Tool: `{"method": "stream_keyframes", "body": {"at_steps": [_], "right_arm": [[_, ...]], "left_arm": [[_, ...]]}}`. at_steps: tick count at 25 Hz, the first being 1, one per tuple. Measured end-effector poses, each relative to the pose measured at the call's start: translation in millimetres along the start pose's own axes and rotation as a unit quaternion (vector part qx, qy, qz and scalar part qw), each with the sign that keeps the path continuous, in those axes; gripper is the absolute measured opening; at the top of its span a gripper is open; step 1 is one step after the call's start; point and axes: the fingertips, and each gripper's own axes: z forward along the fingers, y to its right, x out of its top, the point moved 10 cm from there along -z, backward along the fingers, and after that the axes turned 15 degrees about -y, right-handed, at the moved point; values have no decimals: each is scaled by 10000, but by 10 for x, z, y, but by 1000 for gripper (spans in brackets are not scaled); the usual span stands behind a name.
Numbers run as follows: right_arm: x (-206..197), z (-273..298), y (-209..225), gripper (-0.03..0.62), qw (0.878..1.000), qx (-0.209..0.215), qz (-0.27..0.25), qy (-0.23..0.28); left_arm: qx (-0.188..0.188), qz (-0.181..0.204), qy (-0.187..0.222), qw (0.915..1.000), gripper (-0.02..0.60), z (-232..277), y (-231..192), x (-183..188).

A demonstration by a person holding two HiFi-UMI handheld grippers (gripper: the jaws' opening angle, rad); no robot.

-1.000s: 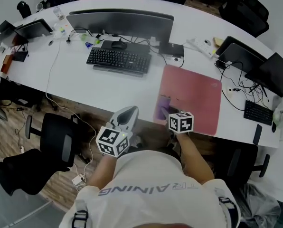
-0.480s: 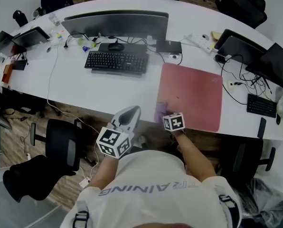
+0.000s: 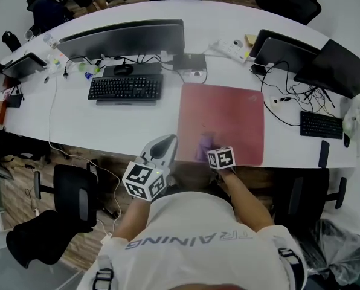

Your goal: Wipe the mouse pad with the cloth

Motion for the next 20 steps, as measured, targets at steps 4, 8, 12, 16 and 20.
{"method": "stream_keyframes", "body": {"at_steps": [4, 8, 12, 16, 20], "right_arm": [[-180, -178, 315, 98, 9998, -38, 193, 48], [-347, -371, 668, 98, 9990, -150, 402, 80], [-536, -555, 1001, 98, 9978, -253, 603, 87], [-704, -737, 1299, 98, 9961, -371, 794, 101], [-886, -913, 1578, 98, 9934, -530, 1003, 147]], "left_arm": [[-143, 113, 12, 9998, 32, 259, 250, 104], [-315, 250, -1, 9992, 32, 537, 485, 209], [-478, 322, -6, 9983, 32, 802, 731, 271], [-622, 397, 35, 9973, 32, 1006, 957, 330], [-718, 453, 50, 9964, 32, 1148, 1128, 348]]}}
